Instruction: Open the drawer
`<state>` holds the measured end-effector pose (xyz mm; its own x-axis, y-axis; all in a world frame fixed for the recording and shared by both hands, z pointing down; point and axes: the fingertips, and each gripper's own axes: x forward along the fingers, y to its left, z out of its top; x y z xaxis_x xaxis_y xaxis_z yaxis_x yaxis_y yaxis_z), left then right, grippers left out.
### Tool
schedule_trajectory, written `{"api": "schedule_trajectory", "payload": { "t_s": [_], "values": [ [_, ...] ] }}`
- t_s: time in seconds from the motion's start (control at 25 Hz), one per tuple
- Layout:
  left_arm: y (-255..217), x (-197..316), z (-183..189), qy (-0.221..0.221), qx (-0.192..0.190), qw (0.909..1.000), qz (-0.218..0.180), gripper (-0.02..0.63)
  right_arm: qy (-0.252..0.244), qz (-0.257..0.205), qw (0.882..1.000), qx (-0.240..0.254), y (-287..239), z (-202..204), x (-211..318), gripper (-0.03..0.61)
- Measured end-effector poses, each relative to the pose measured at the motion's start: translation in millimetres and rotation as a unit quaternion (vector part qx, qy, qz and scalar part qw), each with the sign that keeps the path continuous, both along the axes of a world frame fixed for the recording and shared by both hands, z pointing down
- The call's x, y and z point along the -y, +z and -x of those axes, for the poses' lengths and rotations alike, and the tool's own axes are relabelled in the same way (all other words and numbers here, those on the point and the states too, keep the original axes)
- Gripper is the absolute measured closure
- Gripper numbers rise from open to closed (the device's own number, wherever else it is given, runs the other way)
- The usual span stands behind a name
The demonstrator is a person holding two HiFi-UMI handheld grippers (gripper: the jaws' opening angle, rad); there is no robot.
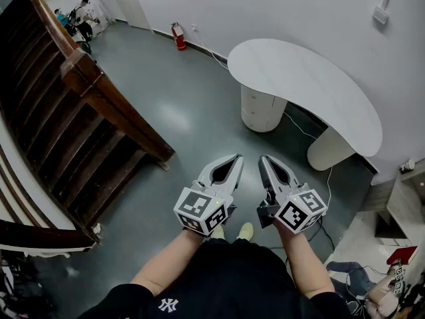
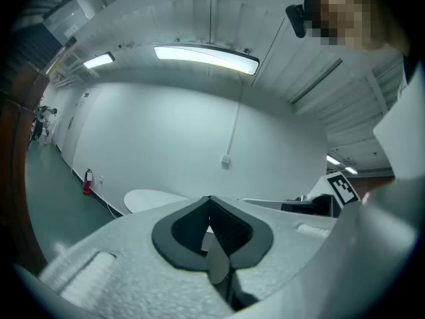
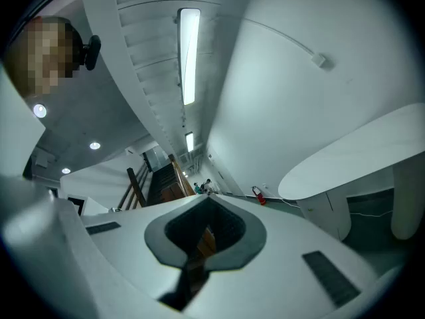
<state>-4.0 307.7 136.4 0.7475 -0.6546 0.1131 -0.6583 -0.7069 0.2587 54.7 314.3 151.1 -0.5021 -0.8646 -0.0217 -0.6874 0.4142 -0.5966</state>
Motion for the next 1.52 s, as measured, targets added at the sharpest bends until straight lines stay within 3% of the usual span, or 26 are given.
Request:
{"api": "schedule_trajectory", "payload": {
  "t_s": [0.48,0.92,1.12,1.32,1.52],
  "values": [
    [8,11,-18,-0.008,0.004,1.0,0.002,0.606,-0.006,-0.003,1.0,0.0,6,-19,8,0.565],
    [23,19,-41,-0.013,0.016,0.9998,0.0,0.606,-0.011,0.001,0.999,0.036,17,-42,20,0.561],
    [37,69,-71,-0.024,0.028,0.9993,0.003,0.606,-0.006,0.013,0.998,0.066,32,-74,70,0.561],
    [63,150,-114,-0.03,0.036,0.9989,0.008,0.606,-0.006,0.034,0.994,0.099,63,-115,153,0.561],
    [77,186,-94,-0.017,0.034,0.9993,0.008,0.606,0.027,0.057,0.992,0.113,86,-101,189,0.561]
  ]
}}
